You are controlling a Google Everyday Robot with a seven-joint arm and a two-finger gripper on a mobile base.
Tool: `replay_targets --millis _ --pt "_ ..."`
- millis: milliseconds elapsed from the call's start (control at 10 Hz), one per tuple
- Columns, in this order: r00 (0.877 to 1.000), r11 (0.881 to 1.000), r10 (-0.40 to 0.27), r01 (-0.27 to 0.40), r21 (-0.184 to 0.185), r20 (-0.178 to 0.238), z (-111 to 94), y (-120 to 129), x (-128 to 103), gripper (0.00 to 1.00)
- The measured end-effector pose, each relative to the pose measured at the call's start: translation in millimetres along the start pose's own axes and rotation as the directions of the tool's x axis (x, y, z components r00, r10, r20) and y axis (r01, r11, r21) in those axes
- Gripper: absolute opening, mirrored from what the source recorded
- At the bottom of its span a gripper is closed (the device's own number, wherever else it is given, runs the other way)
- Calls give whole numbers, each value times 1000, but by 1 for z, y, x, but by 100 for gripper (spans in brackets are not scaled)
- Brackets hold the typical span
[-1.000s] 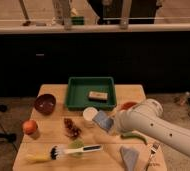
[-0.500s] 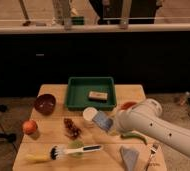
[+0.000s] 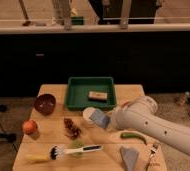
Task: Wipe purple bowl with sponge
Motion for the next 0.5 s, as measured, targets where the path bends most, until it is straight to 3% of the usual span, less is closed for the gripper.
replay_targets --millis 200,500 --pt "994 994 -109 109 16 -8 9 -16 -35 0" --pt "973 973 -227 229 39 -50 15 -33 -65 0"
